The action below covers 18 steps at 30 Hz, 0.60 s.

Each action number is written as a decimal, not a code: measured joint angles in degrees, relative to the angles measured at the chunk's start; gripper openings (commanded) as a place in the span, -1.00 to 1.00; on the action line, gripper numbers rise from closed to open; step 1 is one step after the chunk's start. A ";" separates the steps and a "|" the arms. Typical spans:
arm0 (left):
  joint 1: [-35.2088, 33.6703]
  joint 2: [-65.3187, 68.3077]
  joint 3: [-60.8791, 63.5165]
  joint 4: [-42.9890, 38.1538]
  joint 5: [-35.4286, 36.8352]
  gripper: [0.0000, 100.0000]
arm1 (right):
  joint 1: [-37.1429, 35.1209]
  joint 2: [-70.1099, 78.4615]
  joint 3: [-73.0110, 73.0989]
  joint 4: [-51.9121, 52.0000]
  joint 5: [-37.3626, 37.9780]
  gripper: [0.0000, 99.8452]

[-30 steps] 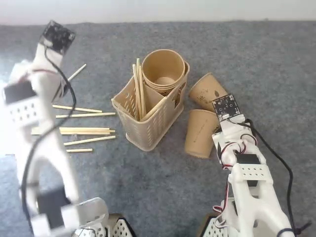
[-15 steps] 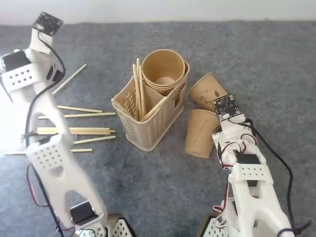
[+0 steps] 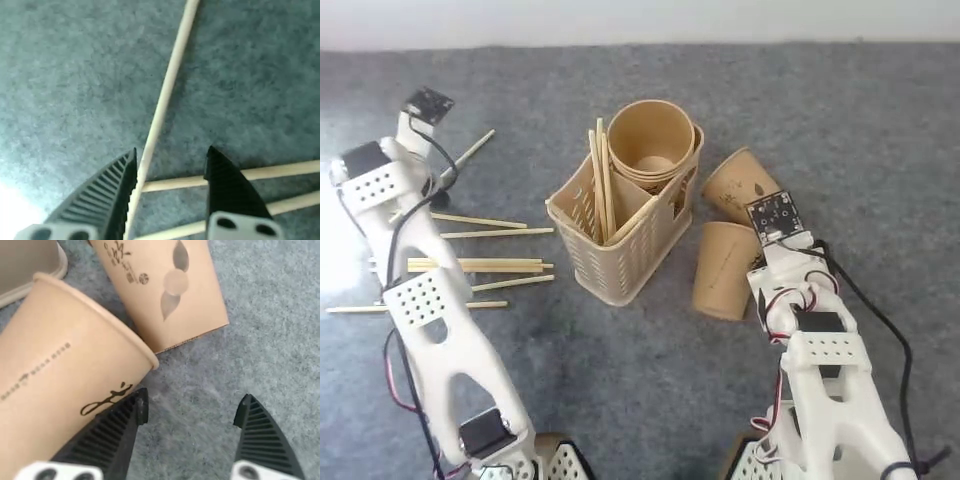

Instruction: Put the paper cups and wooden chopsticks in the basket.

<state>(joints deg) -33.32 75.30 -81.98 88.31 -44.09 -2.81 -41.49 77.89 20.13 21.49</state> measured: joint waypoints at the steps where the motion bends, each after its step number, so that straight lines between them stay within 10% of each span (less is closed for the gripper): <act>1: 0.00 0.35 0.00 -0.18 -0.09 -0.59 | -0.09 0.00 0.00 0.00 0.00 -0.42; 18: -0.70 0.97 0.97 -8.88 -6.86 -0.59 | -0.09 0.00 0.00 0.00 0.00 -0.42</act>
<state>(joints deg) -34.02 76.26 -81.01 79.43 -50.95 -2.90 -41.49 77.89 20.13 21.49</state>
